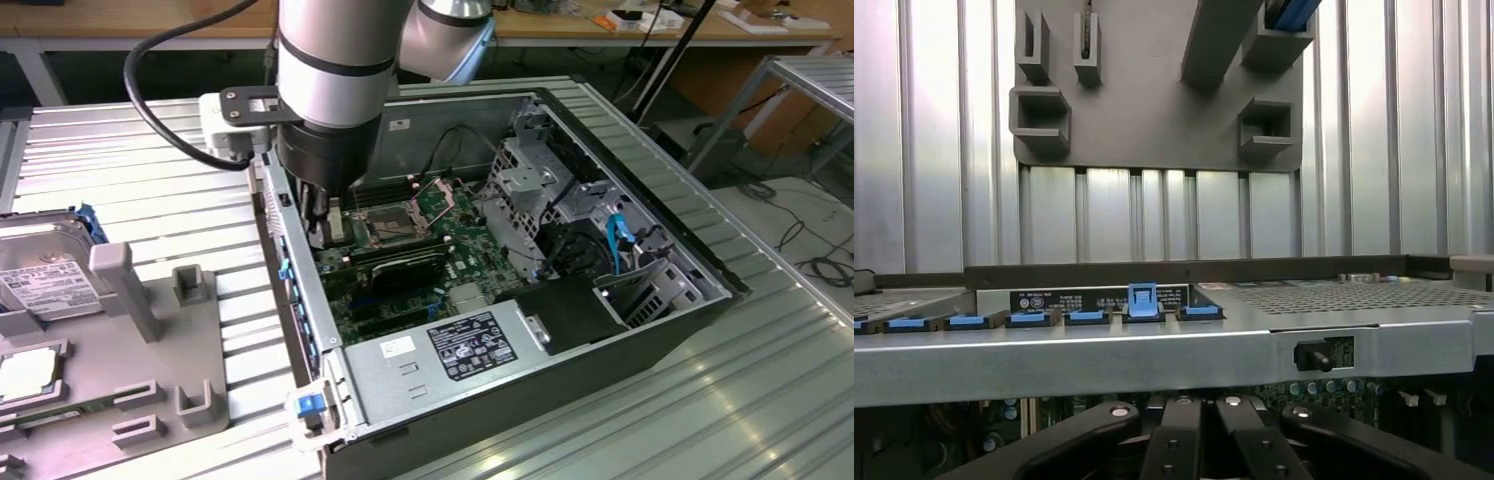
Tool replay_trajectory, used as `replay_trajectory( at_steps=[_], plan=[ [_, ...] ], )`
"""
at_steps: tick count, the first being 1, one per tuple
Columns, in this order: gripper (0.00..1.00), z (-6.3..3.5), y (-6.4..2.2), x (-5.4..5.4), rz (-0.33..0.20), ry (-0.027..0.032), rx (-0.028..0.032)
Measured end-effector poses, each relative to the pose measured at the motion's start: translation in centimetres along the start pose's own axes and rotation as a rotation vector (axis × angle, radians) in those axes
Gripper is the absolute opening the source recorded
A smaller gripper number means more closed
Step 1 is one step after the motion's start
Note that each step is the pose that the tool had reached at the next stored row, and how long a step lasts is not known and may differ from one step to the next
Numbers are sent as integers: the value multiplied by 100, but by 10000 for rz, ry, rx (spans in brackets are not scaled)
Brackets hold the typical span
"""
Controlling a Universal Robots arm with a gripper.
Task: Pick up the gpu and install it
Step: 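Press down on the gpu until it lock into place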
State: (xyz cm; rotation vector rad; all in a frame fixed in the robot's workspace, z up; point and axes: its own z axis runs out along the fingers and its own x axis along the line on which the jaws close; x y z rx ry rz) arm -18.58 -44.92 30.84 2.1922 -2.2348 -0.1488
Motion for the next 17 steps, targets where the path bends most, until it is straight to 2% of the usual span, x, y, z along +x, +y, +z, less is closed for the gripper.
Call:
replay_trajectory(
  at_steps=[2, 4, 10, 12, 17],
  plan=[
    [11, 1, 0, 0, 5, 63, 2],
    [11, 1, 0, 0, 12, 157, 4],
    [11, 0, 6, -1, 14, 189, 4],
    [11, 1, 17, 0, 21, 281, 5],
    [11, 5, 23, -62, 68, 278, 8]
  ],
)
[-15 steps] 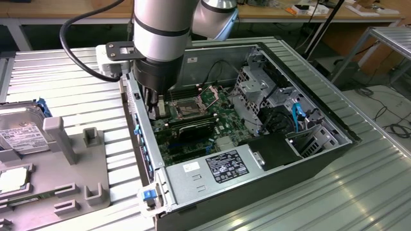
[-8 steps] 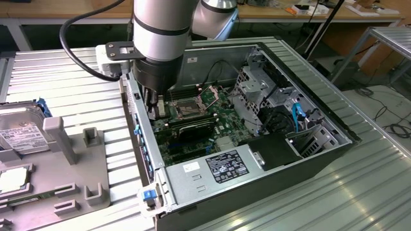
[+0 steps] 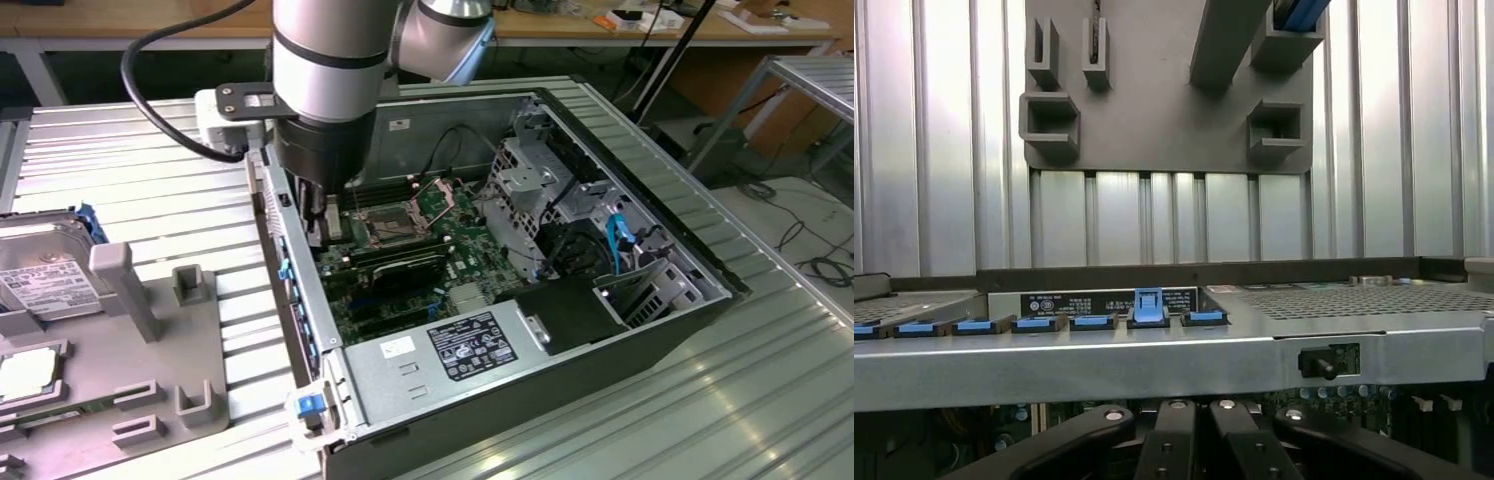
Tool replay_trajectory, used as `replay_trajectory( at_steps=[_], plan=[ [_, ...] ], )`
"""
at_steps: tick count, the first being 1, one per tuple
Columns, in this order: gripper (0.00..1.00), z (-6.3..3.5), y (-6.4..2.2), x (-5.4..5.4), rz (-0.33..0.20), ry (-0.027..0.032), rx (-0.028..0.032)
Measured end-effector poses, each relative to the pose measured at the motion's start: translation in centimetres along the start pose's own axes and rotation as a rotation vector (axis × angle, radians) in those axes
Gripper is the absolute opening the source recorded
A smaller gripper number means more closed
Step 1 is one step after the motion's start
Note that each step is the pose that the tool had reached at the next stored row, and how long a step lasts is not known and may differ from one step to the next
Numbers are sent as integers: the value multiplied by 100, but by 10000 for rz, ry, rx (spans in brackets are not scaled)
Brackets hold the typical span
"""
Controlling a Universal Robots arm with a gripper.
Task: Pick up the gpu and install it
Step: 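Press down on the gpu until it lock into place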
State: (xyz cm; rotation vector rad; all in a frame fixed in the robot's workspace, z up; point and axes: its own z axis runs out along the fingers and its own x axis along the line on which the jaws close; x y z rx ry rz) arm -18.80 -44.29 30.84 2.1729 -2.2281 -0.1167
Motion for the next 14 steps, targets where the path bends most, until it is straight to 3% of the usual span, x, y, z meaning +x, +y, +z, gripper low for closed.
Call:
replay_trajectory(
  at_steps=[3, 6, 11, 14],
  plan=[
    [11, 2, 0, -62, 8, -2, 1],
    [11, -3, 1, -78, 17, 57, -39],
    [11, -30, -2, -71, 18, 61, -70],
    [11, -41, -6, -45, 22, 79, -160]
  ],
)
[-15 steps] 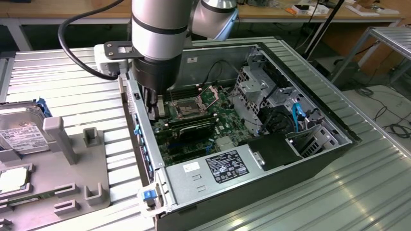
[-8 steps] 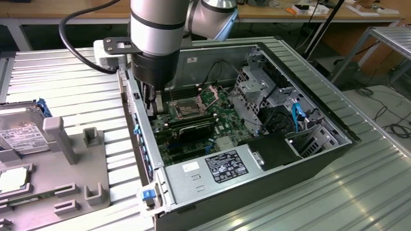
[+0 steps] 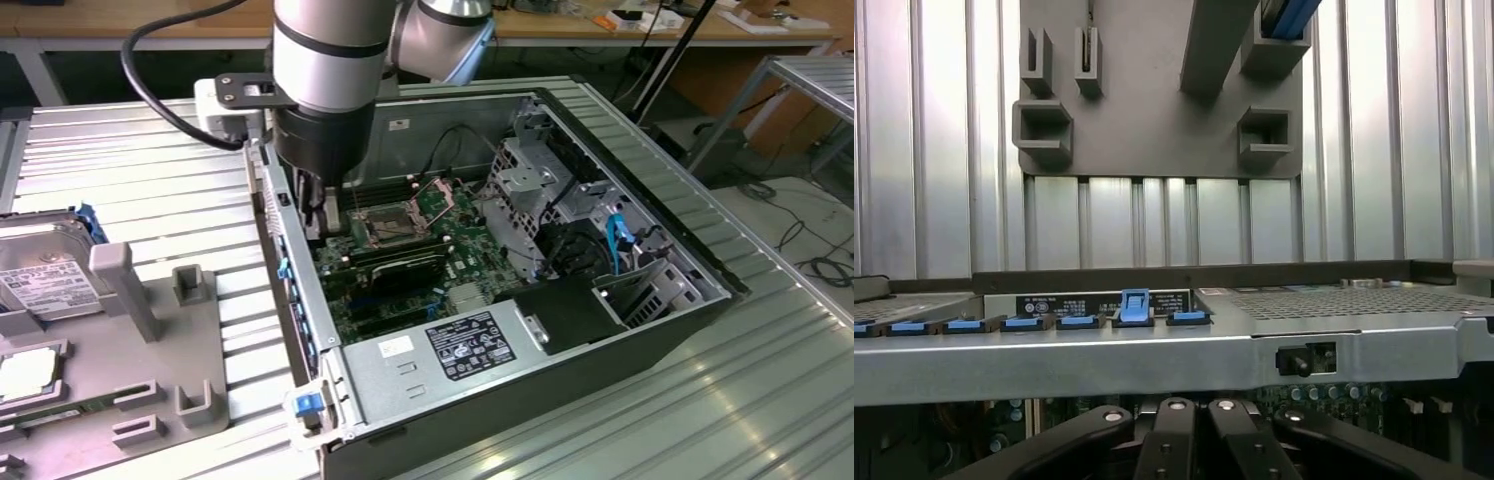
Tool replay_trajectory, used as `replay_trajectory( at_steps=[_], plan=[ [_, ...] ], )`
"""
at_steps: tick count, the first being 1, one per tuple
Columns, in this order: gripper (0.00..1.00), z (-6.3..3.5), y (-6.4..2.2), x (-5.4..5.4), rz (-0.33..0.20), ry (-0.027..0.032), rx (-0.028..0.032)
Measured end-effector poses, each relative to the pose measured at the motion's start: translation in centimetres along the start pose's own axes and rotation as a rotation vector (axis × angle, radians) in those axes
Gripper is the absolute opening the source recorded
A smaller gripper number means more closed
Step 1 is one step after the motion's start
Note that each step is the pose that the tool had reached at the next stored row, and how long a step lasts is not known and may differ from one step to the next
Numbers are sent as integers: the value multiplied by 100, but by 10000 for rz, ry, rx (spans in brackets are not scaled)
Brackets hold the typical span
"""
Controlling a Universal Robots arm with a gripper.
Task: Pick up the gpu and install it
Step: 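Press down on the gpu until it lock into place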
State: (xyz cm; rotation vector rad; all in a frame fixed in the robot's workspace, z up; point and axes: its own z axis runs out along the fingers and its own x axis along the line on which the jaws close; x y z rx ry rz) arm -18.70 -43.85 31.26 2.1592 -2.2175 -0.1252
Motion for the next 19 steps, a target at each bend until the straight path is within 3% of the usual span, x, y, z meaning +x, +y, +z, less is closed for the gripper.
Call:
replay_trajectory(
  at_steps=[3, 6, 10, 13, 19],
  plan=[
    [11, -7, -9, 29, 6, 35, -123],
    [11, -12, -40, 53, 15, 62, -207],
    [11, -17, -101, 55, 14, 61, -211],
    [11, -22, -143, 70, 16, 62, -271],
    [11, -24, -150, 155, 19, 54, -299]
  ],
)
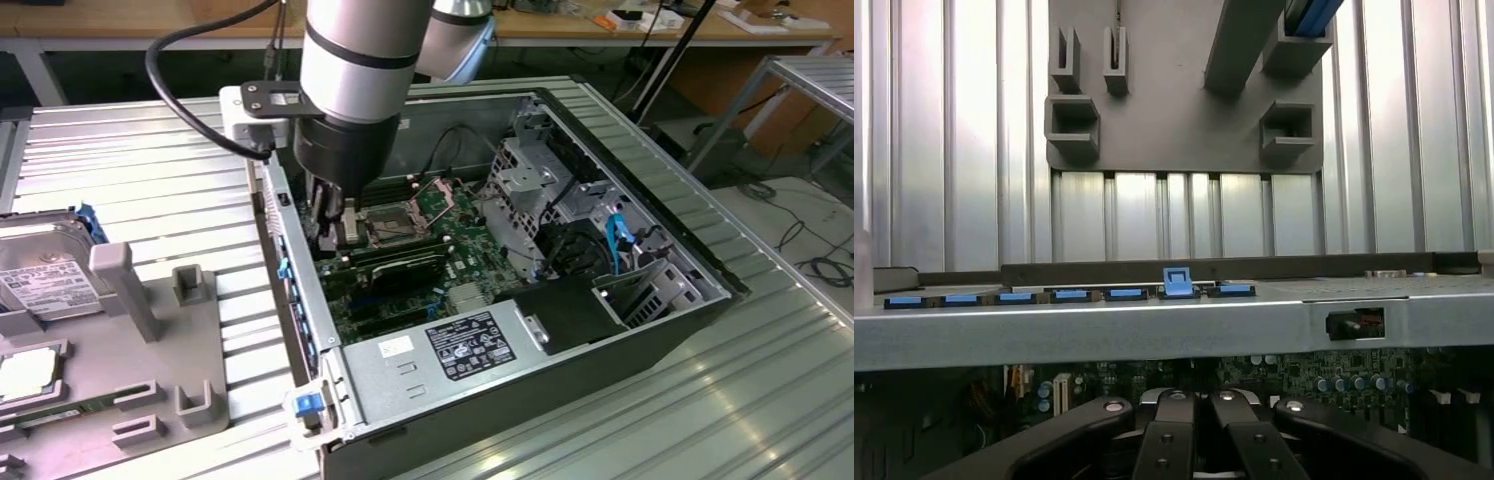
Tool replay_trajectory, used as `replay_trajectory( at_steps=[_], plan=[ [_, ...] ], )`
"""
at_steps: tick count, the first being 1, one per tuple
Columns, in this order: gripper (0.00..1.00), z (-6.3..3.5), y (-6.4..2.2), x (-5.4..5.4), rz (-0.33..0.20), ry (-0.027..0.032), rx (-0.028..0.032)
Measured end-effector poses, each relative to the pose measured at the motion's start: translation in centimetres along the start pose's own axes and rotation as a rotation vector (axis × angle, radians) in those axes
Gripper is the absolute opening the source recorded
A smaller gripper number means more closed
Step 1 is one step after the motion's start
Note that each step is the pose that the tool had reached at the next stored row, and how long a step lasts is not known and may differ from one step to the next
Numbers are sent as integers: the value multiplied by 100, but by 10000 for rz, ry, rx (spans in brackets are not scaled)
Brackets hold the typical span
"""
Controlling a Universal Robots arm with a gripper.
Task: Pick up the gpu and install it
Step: 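Press down on the gpu until it lock into place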
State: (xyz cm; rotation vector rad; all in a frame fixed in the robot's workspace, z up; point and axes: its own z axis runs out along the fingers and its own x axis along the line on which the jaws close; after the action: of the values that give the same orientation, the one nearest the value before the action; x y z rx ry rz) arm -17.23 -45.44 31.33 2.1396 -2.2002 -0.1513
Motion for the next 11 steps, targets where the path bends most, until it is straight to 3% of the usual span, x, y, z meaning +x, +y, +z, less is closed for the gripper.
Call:
replay_trajectory(
  at_steps=[2, 3, 11],
  plan=[
    [11, 1, 3, 6, -10, -90, -2],
    [11, 1, 3, 11, -12, -101, -2],
    [11, 5, 32, 57, -9, -105, -2]
  ],
)
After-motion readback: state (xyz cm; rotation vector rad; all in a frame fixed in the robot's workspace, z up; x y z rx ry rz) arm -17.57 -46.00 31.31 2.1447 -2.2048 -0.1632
